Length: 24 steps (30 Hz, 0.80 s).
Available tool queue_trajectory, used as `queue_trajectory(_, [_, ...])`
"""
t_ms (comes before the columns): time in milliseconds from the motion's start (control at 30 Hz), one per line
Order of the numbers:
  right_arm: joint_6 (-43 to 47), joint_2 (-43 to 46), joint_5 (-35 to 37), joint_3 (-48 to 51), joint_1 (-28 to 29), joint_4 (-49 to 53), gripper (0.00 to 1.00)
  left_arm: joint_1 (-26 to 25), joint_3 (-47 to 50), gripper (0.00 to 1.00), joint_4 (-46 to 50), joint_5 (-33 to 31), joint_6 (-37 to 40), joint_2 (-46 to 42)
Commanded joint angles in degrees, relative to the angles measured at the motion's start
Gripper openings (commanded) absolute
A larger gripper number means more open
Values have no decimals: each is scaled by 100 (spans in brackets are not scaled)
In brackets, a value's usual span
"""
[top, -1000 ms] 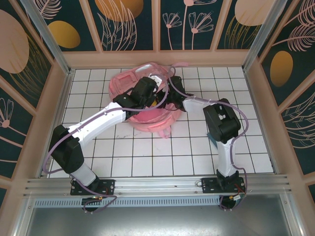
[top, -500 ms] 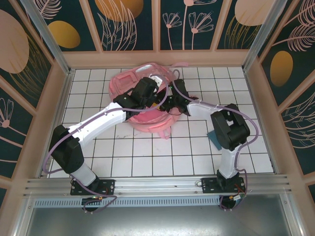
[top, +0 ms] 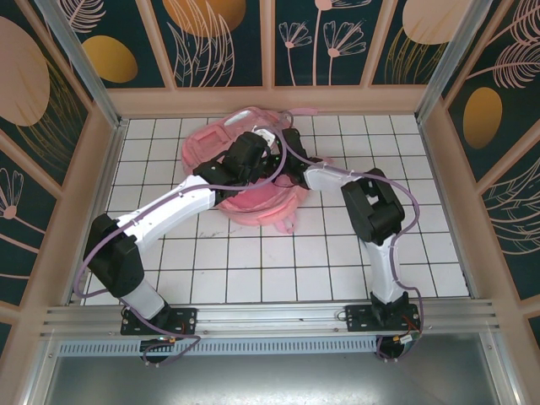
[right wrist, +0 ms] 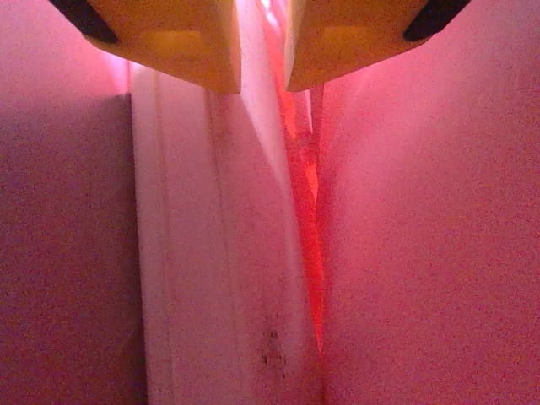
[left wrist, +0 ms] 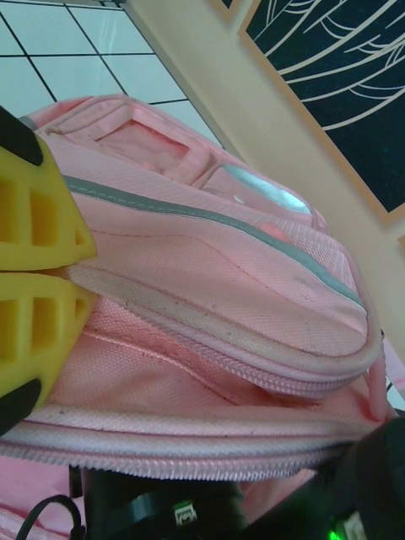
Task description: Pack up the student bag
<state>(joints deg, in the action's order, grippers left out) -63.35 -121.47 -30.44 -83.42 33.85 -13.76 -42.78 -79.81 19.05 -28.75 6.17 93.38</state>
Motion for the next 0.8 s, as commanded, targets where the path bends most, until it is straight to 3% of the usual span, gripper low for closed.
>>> queue_trajectory(0, [187, -183, -94, -206, 77, 148, 21, -132, -105, 0, -798, 31, -136, -277])
queue_trajectory(167, [577, 637, 126, 274, 17, 774, 23, -130, -27, 0, -803, -167, -156, -255])
queue_trajectory(300, [241, 1570, -308, 1748, -138, 122, 25, -132, 56, 0, -808, -245, -161, -259])
queue_trajectory(433, [364, 2427, -331, 2651, -198, 204, 26, -132, 141, 0, -859, -227, -218, -251])
queue_trajectory(667, [611, 3275, -84, 3247, -593, 811, 29, -129, 181, 0, -877, -205, -263, -189])
queue_trajectory(767, [1030, 3883, 537, 3213, -801, 1675, 34, -130, 243, 0, -823, -238, -351, -214])
